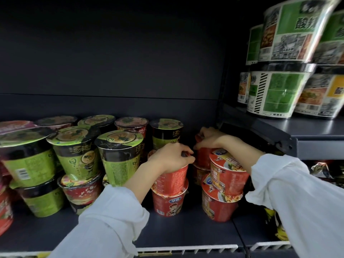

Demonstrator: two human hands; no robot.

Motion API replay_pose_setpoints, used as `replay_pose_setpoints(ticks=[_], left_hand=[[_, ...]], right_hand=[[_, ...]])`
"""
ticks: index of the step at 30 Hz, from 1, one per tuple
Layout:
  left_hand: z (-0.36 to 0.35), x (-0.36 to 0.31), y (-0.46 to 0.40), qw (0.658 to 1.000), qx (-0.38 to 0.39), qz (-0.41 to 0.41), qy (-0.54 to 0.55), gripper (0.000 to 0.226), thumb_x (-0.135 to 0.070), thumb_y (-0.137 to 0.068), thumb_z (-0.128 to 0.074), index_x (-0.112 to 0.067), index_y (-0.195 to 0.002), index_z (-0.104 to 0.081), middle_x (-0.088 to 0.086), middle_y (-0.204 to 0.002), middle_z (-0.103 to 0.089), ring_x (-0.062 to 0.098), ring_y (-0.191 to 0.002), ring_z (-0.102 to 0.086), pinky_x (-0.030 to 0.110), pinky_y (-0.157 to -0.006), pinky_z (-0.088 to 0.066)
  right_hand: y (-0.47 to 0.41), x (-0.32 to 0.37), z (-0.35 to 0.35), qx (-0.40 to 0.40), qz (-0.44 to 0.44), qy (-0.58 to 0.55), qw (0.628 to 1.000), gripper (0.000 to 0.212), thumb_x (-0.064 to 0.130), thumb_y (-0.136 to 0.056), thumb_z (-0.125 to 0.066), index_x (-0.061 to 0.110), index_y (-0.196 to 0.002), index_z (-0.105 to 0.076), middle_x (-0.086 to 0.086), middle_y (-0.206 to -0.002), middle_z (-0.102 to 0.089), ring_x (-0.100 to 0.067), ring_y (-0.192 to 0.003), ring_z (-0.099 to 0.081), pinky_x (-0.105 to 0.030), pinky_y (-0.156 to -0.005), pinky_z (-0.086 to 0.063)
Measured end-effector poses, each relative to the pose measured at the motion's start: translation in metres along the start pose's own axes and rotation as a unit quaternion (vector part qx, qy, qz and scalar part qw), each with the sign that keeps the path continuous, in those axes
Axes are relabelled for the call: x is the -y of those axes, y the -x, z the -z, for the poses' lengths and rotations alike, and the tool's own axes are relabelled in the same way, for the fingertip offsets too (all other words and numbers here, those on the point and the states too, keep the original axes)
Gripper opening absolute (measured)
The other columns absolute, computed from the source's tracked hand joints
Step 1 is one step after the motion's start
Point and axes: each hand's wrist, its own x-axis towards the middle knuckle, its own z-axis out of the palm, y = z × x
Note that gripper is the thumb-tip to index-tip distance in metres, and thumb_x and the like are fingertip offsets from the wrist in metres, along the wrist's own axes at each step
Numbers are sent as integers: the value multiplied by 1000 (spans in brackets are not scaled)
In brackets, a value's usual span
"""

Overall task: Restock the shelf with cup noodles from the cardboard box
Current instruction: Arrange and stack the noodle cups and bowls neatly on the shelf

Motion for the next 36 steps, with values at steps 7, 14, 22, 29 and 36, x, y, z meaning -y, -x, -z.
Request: replay_pose_setpoints(ticks=[7, 14, 22, 29, 36], left_hand=[[1, -1, 2, 1000, -3, 5, 4, 39, -47, -85, -55, -36, -121, -60, -5, -128, -58, 18, -115, -55, 39, -96, -49], [1, -3, 3, 1000, -5, 5, -2, 39, -47, -85, -55, -36, -122, -59, -5, -129, -58, 18, -115, -55, 39, -96, -49], [1, -2, 2, 1000, -3, 5, -2, 39, -47, -85, -54, -36, -122, -59, -6, -130, -58, 17, -115, -55, 39, -96, -49], [1, -2, 4, 1000, -5, -1, 2, 39, -46, -85, -54, -34, -123, -60, -5, -130, -57, 16, -116, -55, 38, -97, -49], [2, -4, 3, 1000, -3, 6, 4, 39, -45, -86, -55, -34, -123, -59, -6, -130, -57, 16, -113, -55, 38, -95, -50]], right_hand=[[-7, -6, -2, 4, 18, 15, 1000, 61, 33, -81, -69, 20, -136, -48, -4, -139, -50, -25, -122, -51, -33, -99, -45], [-14, -11, -9, -26, -143, -21, 989, 118, 86, -59, -51, 18, -149, -17, -14, -151, -28, -36, -136, -29, -38, -105, -36], [-15, -1, 5, 11, -76, -26, 997, 47, 55, -68, -59, 17, -96, -60, -11, -119, -60, -29, -105, -57, -31, -79, -47], [-16, 4, -1, -7, -85, -32, 996, 88, 64, -61, -66, 17, -132, -46, -11, -135, -51, -30, -119, -51, -35, -91, -49], [-17, 7, 4, 14, -78, -84, 993, 118, 77, -50, -66, 16, -144, -31, -9, -141, -43, -31, -125, -46, -39, -99, -45]])
